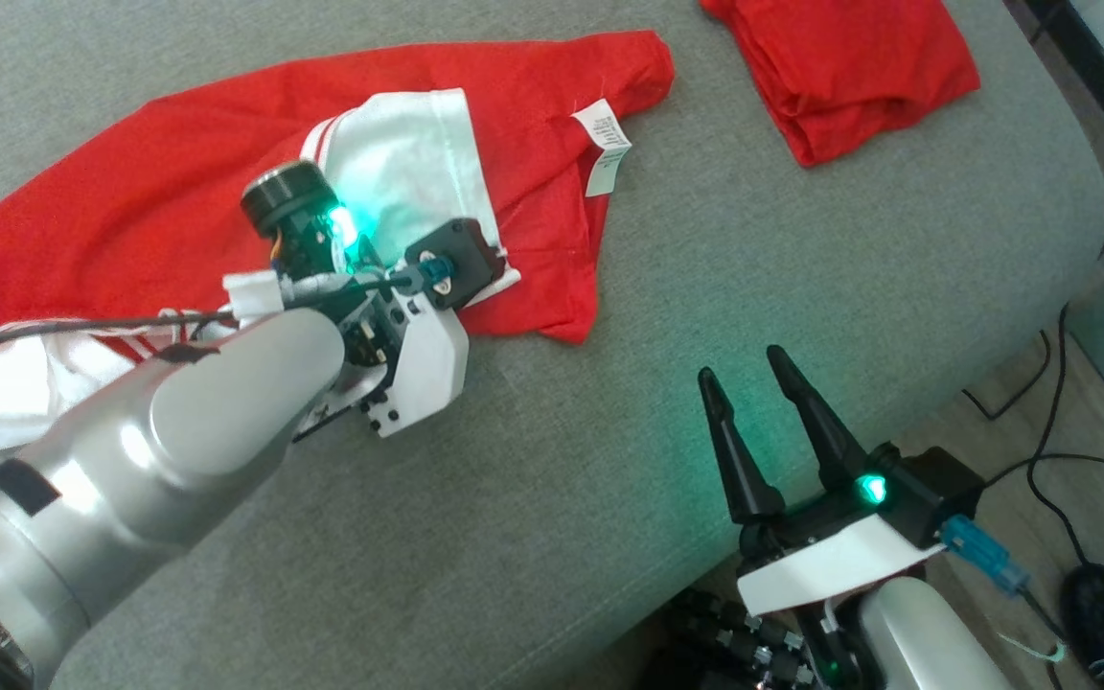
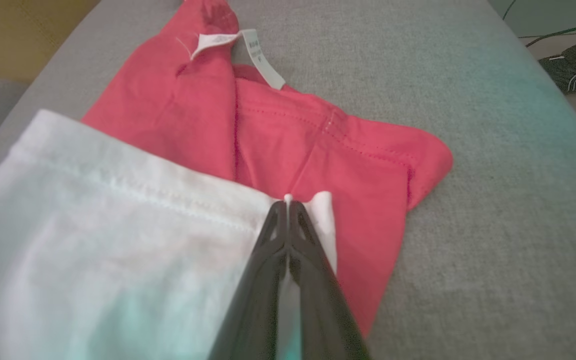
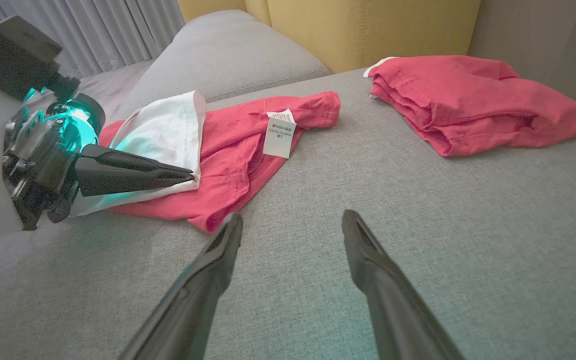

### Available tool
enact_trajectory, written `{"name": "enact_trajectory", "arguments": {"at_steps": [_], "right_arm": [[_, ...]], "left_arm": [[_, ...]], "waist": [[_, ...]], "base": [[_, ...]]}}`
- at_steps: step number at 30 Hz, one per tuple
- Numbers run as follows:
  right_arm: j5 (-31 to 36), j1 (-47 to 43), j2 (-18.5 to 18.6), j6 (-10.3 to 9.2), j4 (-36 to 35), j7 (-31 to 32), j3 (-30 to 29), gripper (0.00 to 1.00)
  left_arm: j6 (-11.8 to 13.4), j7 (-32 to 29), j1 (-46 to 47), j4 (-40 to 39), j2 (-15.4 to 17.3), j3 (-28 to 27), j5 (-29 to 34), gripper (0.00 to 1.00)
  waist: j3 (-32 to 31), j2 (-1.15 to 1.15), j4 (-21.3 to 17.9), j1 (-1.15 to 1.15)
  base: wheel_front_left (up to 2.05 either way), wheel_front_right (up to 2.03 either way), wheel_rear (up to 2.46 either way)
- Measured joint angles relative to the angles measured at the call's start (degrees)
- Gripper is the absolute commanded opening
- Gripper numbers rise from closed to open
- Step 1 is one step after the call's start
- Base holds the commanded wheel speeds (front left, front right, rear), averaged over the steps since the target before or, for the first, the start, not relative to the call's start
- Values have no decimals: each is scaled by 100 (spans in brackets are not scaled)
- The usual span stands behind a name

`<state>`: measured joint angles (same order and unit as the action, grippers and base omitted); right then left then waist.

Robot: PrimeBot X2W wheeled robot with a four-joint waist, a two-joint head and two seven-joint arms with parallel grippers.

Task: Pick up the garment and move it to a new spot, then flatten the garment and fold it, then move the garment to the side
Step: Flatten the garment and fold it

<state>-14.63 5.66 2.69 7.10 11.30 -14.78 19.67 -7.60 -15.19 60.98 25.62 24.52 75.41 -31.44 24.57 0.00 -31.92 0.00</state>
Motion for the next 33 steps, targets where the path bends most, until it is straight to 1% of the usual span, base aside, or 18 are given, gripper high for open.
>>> {"name": "enact_trajectory", "arguments": {"at_steps": [4, 6, 9, 13, 19, 22, 23, 26, 28, 33], "right_arm": [[-26, 8, -2, 0, 0, 0, -82, 100], [-25, 8, -2, 0, 2, 0, -153, 100], [14, 8, -4, 0, 7, 0, -248, 100], [219, 1, -7, 0, 27, 0, -547, 100], [363, -42, 26, 0, 100, 0, -1156, 100], [350, -32, 186, 0, 242, 0, -1360, 100], [350, -20, 264, 0, 303, 0, -1413, 100], [177, 68, 403, 0, 528, 0, -1591, 100], [49, 205, 505, 0, 739, 0, -1588, 100], [-415, 745, 755, 0, 1288, 0, -1630, 100]], "left_arm": [[0, -86, -81, -110, 27, 1, 21, 0], [0, -11, -80, -202, 27, 1, 15, 0], [0, 342, -44, -276, 5, 14, 4, 0], [0, 1032, 207, -258, -31, 30, -162, 0], [0, 1901, 697, -99, 2, 15, -364, 0], [7, 2171, 776, 64, 103, -107, -364, 0], [47, 2253, 787, 133, 152, -172, -369, 0], [96, 2403, 811, 301, 313, -382, -489, 0], [113, 2442, 845, 398, 403, -475, -559, 0], [191, 2485, 922, 514, 488, -513, -590, 0]], "waist": [[13, 0, 44, 0], [-13, 0, 102, 0], [-109, 0, 219, 0], [-331, 0, 445, 0], [-736, 0, 982, -1], [-914, 0, 1314, -1], [-969, 0, 1428, -1], [-1100, 0, 1760, -1], [-1158, 0, 1971, -1], [-1202, 0, 2360, -1]], "base": [[0, 0, 0], [0, 0, 0], [0, 0, 0], [0, 0, 0], [0, 0, 0], [0, 0, 0], [0, 0, 0], [0, 0, 0], [0, 0, 0], [0, 0, 0]]}}
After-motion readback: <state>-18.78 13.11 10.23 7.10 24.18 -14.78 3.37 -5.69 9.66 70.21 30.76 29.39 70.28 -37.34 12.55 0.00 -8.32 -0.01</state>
